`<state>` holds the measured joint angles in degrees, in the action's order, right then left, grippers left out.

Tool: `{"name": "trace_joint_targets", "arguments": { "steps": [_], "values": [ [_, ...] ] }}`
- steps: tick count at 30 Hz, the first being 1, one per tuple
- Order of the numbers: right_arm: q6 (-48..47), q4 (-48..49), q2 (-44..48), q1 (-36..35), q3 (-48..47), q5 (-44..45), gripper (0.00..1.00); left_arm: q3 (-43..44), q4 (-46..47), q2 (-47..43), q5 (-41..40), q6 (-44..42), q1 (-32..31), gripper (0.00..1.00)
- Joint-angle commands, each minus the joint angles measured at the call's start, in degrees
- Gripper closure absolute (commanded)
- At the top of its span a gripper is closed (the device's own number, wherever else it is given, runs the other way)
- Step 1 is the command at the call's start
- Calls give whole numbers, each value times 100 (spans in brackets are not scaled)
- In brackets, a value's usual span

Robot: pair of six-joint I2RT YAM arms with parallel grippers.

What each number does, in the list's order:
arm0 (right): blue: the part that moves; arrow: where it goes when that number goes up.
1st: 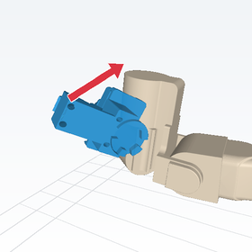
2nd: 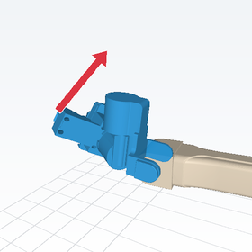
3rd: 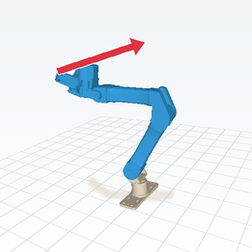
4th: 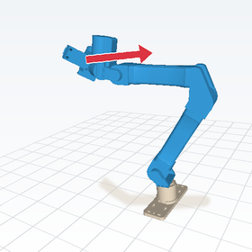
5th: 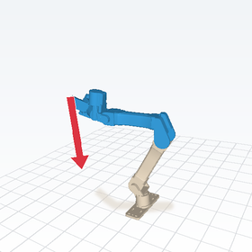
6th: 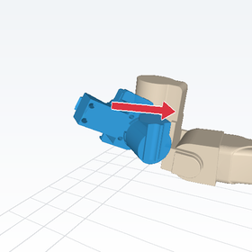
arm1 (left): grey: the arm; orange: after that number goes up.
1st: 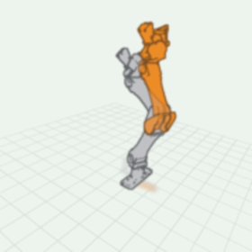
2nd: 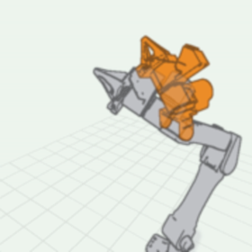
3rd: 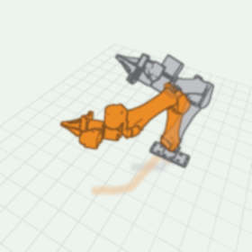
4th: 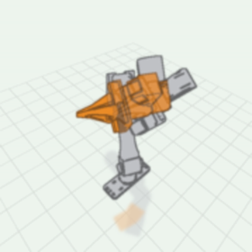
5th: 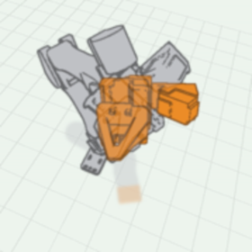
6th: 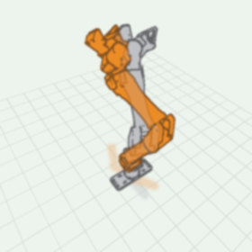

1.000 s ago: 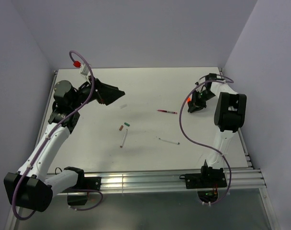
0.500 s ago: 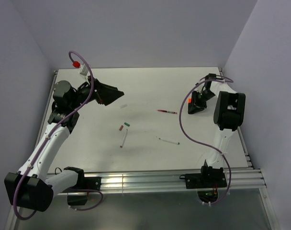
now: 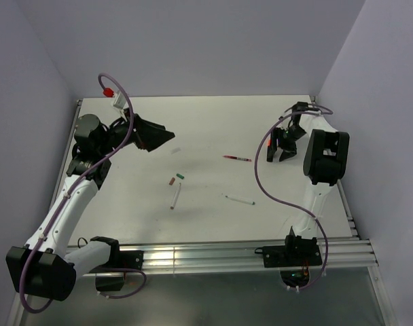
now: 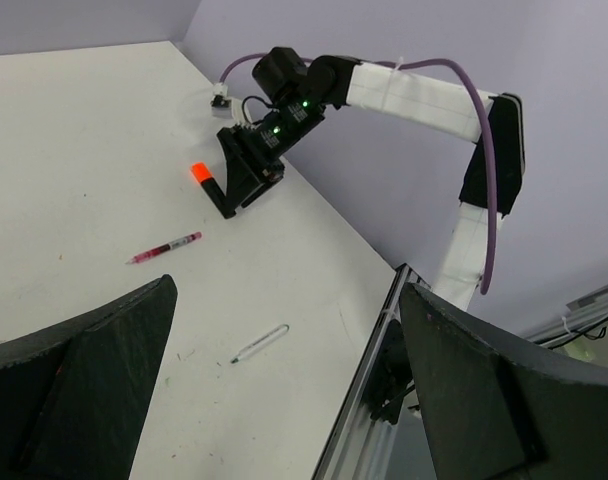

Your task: Insert the pens into the pen caps

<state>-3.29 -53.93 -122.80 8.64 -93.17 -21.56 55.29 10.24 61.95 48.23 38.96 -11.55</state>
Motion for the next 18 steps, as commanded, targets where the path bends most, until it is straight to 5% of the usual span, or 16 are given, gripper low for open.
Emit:
{"name": "trace_joint_targets", "arguments": {
  "steps": [1, 10, 15, 18],
  "values": [
    [-444, -170, 476, 67, -412, 214, 32, 280, -468, -70, 274, -572, 56, 0],
    [-1841, -1092, 582, -257, -1625, 38, 20, 992, -1628, 571, 979, -1170, 311, 2],
    [-2596, -1295, 617, -1282, -1819, 617, 20, 1940, -3394, 1414, 741, -1899, 399, 6],
    [-2991, -1313, 521, -1951, -1837, 1065, 24, 2091, -3625, 1600, 741, -1997, 434, 6]
  ]
}}
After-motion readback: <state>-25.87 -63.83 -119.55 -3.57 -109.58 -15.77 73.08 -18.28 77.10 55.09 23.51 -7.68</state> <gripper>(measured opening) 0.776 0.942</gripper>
